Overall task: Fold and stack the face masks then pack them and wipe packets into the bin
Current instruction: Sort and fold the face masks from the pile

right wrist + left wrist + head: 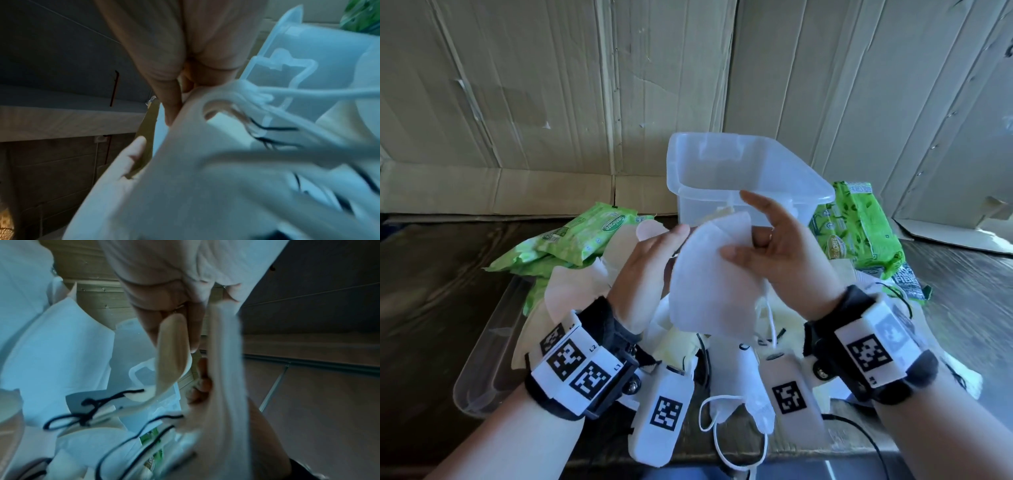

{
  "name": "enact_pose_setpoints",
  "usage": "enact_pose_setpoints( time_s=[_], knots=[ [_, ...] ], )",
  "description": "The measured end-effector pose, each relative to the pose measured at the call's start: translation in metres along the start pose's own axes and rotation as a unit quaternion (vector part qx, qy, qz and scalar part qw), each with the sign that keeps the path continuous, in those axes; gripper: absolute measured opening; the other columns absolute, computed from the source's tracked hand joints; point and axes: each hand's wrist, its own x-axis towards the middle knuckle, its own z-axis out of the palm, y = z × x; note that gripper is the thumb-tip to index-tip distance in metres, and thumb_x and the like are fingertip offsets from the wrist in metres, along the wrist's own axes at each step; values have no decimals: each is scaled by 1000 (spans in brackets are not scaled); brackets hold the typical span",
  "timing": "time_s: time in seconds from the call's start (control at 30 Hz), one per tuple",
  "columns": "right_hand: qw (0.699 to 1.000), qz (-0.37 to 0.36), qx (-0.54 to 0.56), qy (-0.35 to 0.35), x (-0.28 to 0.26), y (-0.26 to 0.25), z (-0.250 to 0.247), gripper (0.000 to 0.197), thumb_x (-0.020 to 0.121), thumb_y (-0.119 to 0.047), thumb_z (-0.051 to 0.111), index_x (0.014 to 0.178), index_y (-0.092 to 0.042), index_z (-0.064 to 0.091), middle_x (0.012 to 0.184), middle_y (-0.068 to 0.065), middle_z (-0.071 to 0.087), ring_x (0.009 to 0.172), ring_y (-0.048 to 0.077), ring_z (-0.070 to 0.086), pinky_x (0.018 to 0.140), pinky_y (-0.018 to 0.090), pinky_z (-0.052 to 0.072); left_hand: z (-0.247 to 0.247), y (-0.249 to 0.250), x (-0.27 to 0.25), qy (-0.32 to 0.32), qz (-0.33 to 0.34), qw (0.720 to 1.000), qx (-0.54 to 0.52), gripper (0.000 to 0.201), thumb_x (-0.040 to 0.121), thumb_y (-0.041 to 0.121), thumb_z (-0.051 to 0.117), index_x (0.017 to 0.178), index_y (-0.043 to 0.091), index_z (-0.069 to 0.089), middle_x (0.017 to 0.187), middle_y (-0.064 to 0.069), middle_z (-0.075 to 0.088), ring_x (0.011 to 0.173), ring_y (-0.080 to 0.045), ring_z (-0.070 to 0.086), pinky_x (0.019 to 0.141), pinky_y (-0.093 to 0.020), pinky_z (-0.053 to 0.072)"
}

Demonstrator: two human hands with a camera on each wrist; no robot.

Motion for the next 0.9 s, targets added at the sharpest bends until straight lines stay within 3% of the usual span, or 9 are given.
enact_pose_setpoints(
  time_s=[0.1,0.17,0.3,0.4,0.57,0.63,0.7,0.8,0.9],
  knots=[
    [999,36,-4,21,4,5,4,76,75,-4,71,138,-18,32,94,34,63,78,28,59,79,57,48,4,-2,-4,16,43,997,63,20,83,23,55,85,10,70,74,-4,66,69,-15,59,64,-25,46],
    [998,39,-30,35,6,7,4,74,71,-11,73,136,-11,38,81,25,66,69,33,59,72,55,49,4,-3,-4,27,62,993,96,14,85,3,60,87,13,69,75,3,68,70,-11,61,67,-23,49],
    [992,25,-118,37,2,3,7,60,63,-41,69,93,10,59,90,39,56,67,39,54,69,55,46,5,-3,-3,22,81,989,118,33,82,-1,60,98,27,65,91,13,72,88,-6,65,86,-28,52],
    [985,-6,-152,87,-1,5,2,27,74,-29,71,78,-3,65,89,19,57,83,31,56,77,45,49,6,-5,-1,51,103,989,97,47,86,-9,53,111,31,54,97,9,67,87,4,62,79,-15,48],
    [984,-36,-45,168,-1,3,-3,42,80,-36,53,98,2,54,98,23,63,88,29,59,83,49,47,14,-18,-5,128,67,989,-13,46,94,7,47,124,41,38,101,-2,57,104,-15,57,81,-22,47],
    [987,-35,-9,156,-2,6,2,35,83,-30,47,104,-2,53,100,15,64,91,18,59,85,41,48,24,-23,-6,113,37,992,-47,48,91,17,55,127,39,32,114,-2,56,122,-21,51,98,-32,43],
    [990,-36,-6,136,-4,11,9,43,83,-28,45,107,8,46,105,25,60,90,21,57,86,44,48,31,-25,-6,104,46,993,-17,61,84,29,58,132,39,24,138,5,45,132,-12,40,111,-36,32],
    [993,-26,-12,119,-6,15,8,37,84,-25,48,107,4,47,104,22,62,91,24,60,88,46,49,35,-22,-5,128,69,988,44,59,95,11,49,143,24,17,144,4,37,111,9,47,97,-6,35],
    [994,-26,6,108,-7,12,-4,13,90,-4,53,102,-7,56,83,-3,68,76,5,62,71,21,53,29,-18,-3,147,73,986,17,64,88,-3,55,138,26,27,112,0,57,91,0,57,90,-14,42]
  ],
)
